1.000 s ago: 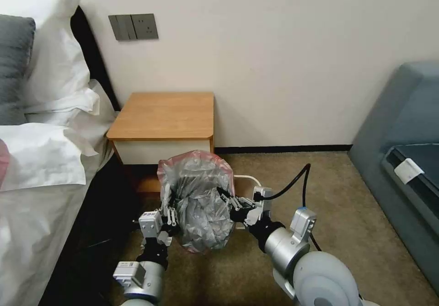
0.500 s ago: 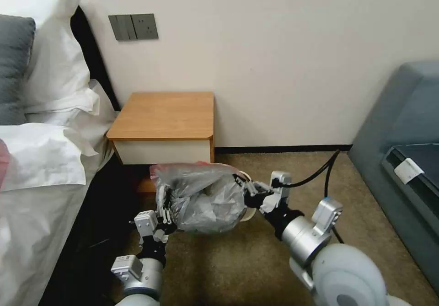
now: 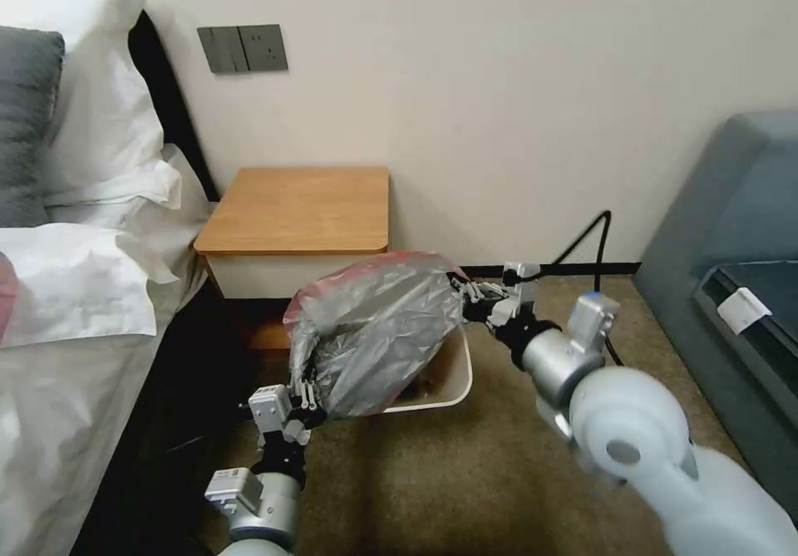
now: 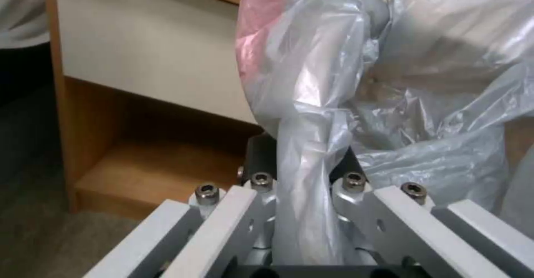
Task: Pick up the garbage bag from the table and place it over the trash can.
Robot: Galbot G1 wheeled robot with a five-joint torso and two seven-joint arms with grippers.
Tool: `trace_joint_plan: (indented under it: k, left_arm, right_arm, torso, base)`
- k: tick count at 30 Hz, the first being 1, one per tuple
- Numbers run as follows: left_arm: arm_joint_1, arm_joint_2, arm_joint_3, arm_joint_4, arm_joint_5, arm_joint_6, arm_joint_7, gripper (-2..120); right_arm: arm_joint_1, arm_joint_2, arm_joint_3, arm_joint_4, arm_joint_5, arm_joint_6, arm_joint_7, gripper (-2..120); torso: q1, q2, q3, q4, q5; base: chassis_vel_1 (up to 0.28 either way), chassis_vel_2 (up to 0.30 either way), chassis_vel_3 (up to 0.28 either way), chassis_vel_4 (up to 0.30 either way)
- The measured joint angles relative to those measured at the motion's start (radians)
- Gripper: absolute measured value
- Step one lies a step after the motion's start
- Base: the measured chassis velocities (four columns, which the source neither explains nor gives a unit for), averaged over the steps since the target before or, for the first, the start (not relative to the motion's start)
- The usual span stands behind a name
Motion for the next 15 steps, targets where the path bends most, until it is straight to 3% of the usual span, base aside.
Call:
trace_joint_plan:
  k: [11,15]
  left_arm:
    - [-0.023,-0.007,-0.022,0.02,-0.059,-0.024,0.048,7]
    - [-0.024,-0.004,-0.035,0.021,-0.081,-0.026,0.06,7]
  right_arm:
    - [0.049,-0.021,0.04,0.004,0.306,-0.079,0.259,0]
    - [0.062,-0.009,0.055,0.004,0.384,-0.1,0.337,14]
  torso:
    - [0.0,0.0,0.0,-0.0001,-0.0002]
    - [0.0,0.0,0.0,-0.0001,-0.0001]
  base:
    - [0.0,0.0,0.0,0.0]
    - [0.0,0.0,0.0,0.0]
